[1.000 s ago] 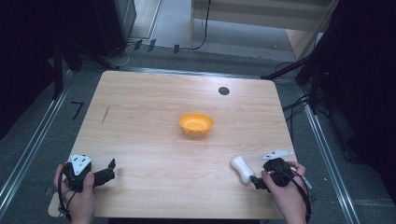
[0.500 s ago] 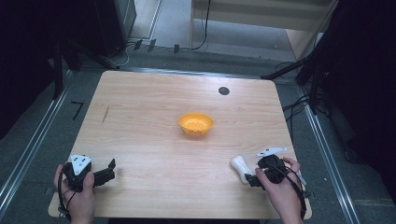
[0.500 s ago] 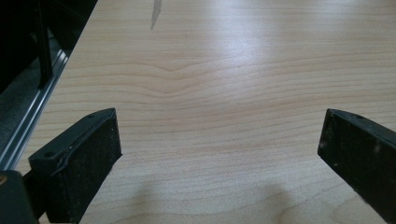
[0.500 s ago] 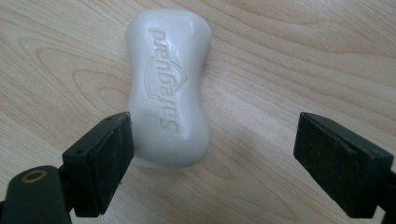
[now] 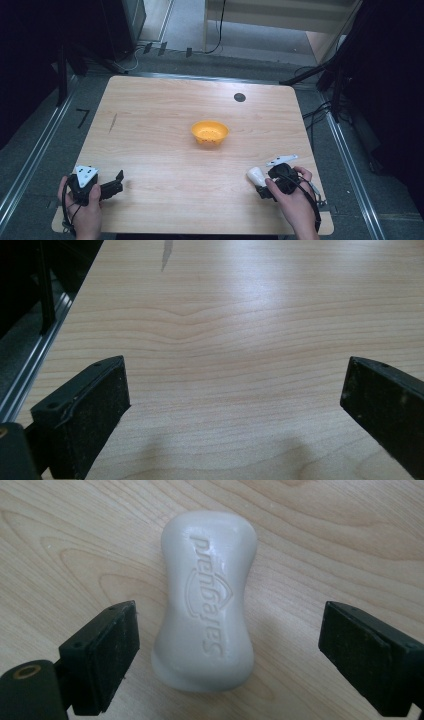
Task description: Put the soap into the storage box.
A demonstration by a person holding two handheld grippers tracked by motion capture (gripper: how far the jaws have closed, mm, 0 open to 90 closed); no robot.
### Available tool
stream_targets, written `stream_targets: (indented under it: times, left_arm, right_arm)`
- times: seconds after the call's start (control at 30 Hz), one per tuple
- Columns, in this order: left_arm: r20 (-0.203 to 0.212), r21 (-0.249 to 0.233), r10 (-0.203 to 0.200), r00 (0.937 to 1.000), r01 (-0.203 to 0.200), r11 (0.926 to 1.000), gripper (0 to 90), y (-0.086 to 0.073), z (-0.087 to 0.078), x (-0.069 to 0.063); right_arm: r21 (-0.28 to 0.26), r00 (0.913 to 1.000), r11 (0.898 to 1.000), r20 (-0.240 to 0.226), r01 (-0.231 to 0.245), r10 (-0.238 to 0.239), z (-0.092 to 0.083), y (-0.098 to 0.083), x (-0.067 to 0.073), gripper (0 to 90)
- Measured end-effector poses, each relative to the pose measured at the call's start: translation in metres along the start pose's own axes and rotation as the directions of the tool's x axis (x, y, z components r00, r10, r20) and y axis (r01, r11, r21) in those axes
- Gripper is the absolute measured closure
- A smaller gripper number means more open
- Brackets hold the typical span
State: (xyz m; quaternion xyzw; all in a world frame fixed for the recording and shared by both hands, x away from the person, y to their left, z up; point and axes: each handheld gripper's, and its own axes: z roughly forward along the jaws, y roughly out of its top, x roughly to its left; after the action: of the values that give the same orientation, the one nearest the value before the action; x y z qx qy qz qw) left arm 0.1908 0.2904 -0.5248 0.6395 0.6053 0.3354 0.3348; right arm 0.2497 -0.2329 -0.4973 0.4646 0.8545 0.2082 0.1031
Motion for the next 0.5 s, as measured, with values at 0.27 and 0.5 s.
stream_targets:
  times: [0.27, 0.5]
  left_arm:
    - [0.002, 0.001, -0.004, 1.0000, 0.004, 1.0000, 0.0, 0.000, 0.000, 0.000]
    - [0.004, 0.003, -0.007, 1.0000, 0.007, 1.0000, 0.0, 0.000, 0.000, 0.001]
  right_arm:
    - [0.030, 0.9994, 1.000, 0.033, 0.009, -0.010, 0.009, 0.007, 0.008, 11.0]
    - [0.039, 0.9996, 0.999, 0.028, -0.005, 0.004, 0.018, 0.013, 0.012, 15.0]
